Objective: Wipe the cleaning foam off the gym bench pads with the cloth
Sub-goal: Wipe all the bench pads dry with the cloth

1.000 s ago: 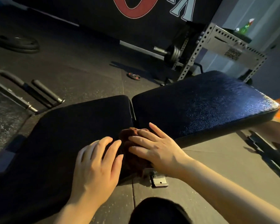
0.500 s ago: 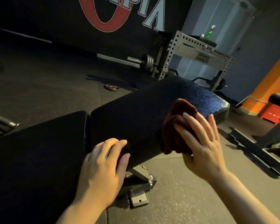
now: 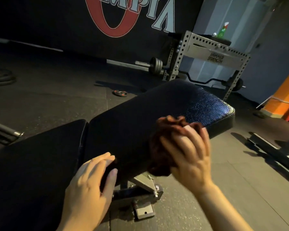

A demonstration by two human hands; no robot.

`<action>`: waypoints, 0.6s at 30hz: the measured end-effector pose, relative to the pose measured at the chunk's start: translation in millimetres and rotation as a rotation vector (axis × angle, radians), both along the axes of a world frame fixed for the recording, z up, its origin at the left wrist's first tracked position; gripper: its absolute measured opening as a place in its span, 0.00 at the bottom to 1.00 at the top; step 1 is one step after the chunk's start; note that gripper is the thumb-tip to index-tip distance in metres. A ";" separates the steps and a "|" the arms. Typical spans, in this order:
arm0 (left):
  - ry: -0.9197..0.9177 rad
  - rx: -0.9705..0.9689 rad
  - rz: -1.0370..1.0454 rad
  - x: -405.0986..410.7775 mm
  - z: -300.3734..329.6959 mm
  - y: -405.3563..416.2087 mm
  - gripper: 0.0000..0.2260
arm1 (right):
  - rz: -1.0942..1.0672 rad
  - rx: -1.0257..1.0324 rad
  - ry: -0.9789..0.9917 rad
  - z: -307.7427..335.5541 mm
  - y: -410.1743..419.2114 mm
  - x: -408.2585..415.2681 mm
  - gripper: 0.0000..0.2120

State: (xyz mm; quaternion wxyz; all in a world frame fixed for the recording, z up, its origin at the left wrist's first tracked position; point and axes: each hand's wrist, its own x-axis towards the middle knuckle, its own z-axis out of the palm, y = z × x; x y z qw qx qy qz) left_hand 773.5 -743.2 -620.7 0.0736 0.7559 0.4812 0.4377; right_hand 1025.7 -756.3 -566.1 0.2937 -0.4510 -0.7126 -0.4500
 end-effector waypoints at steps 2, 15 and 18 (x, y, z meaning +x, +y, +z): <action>-0.044 0.011 0.011 2.6 -2.2 -0.2 0.14 | -0.057 0.027 0.087 20.7 -4.0 34.0 0.16; -0.417 -0.215 0.030 11.5 3.6 -8.6 0.14 | -0.155 -0.735 -0.150 43.5 4.7 -102.3 0.16; -0.368 -0.183 0.138 1.7 5.4 -9.9 0.17 | -0.153 -0.892 -0.238 46.7 26.6 -128.4 0.17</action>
